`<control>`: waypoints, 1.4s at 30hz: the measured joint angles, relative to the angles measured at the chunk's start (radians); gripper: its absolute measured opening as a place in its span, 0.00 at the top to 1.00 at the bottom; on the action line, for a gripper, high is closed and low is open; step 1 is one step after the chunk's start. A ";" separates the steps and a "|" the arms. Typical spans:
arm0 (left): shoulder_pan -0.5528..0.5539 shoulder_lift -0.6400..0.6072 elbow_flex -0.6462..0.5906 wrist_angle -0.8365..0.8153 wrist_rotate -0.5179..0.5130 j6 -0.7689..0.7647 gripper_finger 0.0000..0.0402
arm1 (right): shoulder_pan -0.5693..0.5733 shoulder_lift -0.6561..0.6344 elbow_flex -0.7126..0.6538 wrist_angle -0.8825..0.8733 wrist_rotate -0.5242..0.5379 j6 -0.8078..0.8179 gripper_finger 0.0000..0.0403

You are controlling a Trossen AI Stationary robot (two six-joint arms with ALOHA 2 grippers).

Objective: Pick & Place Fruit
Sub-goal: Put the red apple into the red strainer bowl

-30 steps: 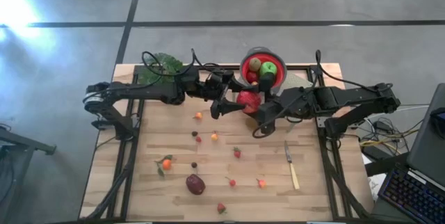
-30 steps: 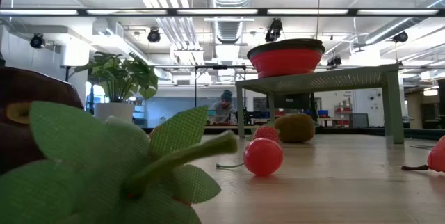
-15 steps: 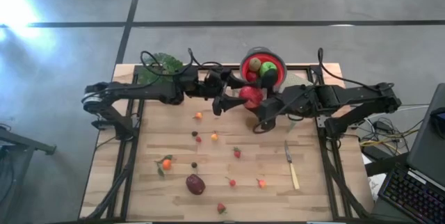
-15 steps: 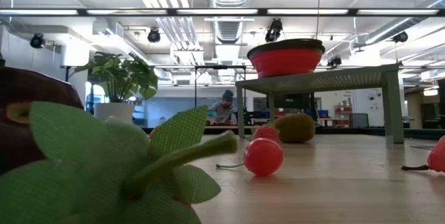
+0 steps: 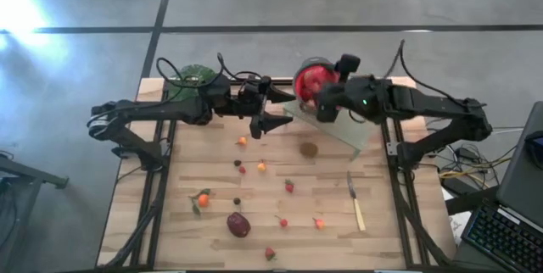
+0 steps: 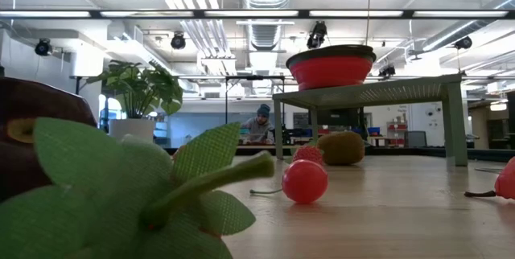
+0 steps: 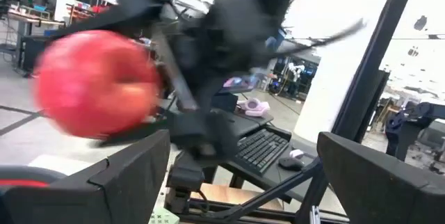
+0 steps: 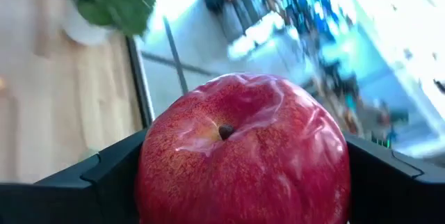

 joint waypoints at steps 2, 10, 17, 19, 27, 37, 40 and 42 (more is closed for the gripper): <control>-0.002 -0.001 0.000 -0.001 0.000 -0.003 0.08 | -0.064 0.005 0.000 -0.039 -0.036 0.051 0.10; -0.003 -0.003 -0.001 -0.097 0.003 -0.101 0.08 | -0.283 0.013 0.000 -0.128 -0.350 0.243 0.13; -0.003 -0.003 -0.001 -0.149 0.051 -0.146 0.08 | -0.352 0.037 0.000 -0.213 -0.497 0.331 0.10; -0.003 -0.003 -0.001 -0.160 0.053 -0.143 0.08 | -0.352 0.055 -0.001 -0.224 -0.499 0.330 0.10; -0.003 -0.020 -0.001 -0.163 0.053 -0.090 0.08 | -0.372 0.124 -0.001 -0.247 -0.502 0.345 0.12; -0.002 -0.093 -0.001 -0.163 0.053 -0.092 0.08 | -0.384 0.153 -0.001 -0.293 -0.502 0.412 0.09; -0.003 -0.116 -0.001 -0.164 0.053 -0.084 0.08 | -0.383 0.154 -0.001 -0.293 -0.502 0.441 0.09; -0.003 -0.129 -0.001 -0.164 0.053 -0.071 0.08 | -0.383 0.154 -0.001 -0.292 -0.501 0.441 0.09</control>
